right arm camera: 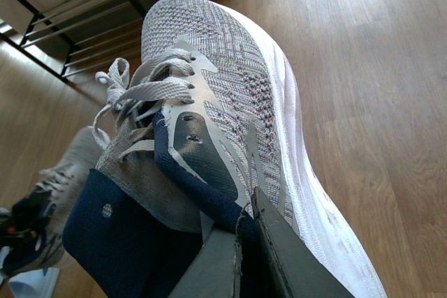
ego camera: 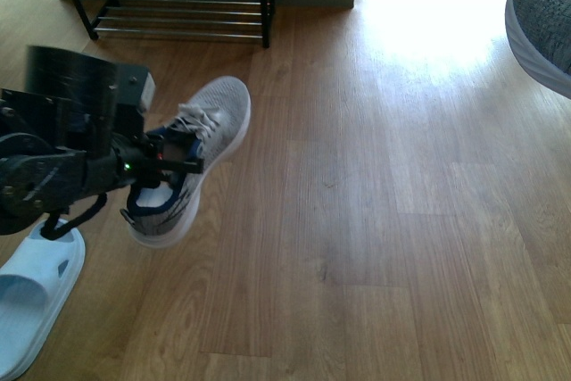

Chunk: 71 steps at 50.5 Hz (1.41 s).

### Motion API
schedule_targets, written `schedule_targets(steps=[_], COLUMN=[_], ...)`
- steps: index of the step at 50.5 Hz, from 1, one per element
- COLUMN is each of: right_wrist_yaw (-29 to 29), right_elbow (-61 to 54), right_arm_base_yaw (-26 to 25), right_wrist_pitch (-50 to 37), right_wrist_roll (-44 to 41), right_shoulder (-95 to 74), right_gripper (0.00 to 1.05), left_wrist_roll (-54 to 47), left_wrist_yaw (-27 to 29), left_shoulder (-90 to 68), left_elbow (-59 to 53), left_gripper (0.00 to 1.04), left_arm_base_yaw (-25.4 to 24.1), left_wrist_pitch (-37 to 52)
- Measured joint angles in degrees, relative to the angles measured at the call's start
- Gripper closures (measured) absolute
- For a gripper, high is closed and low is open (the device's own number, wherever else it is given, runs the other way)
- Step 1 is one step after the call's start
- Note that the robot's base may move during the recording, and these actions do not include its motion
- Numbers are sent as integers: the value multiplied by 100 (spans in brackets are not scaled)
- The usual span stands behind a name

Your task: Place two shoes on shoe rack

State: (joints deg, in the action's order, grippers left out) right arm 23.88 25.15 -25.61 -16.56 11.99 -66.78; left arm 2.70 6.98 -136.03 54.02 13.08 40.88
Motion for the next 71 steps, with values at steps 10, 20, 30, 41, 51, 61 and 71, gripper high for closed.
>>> schedule_targets(steps=[10, 20, 30, 41, 51, 61, 71], right_wrist_yaw=[0, 0, 0, 0, -4, 13, 4], right_elbow=[0, 0, 0, 0, -4, -7, -7], right_arm_base_yaw=[0, 0, 0, 0, -2, 0, -2], right_wrist_pitch=[0, 0, 0, 0, 0, 0, 0], right_wrist_roll=[0, 2, 2, 0, 2, 0, 2], right_shoulder=[0, 0, 0, 0, 0, 2, 2], right_gripper=[104, 104, 104, 104, 104, 104, 104], left_wrist_roll=[205, 186, 160, 142, 142, 142, 140], left_wrist_yaw=[240, 634, 1121, 1287, 1257, 1257, 1257], left_shoulder=[2225, 5014, 7047, 7628, 7630, 7637, 7637], left_elbow=[-1561, -2693, -3394, -3589, -3598, -3600, -3600], left_gripper=[103, 103, 103, 103, 103, 103, 103], left_arm_base_yaw=[-205, -402, -544, -542, -527, -527, -527], left_wrist_pitch=[299, -354, -1211, -1469, -1471, -1471, -1471])
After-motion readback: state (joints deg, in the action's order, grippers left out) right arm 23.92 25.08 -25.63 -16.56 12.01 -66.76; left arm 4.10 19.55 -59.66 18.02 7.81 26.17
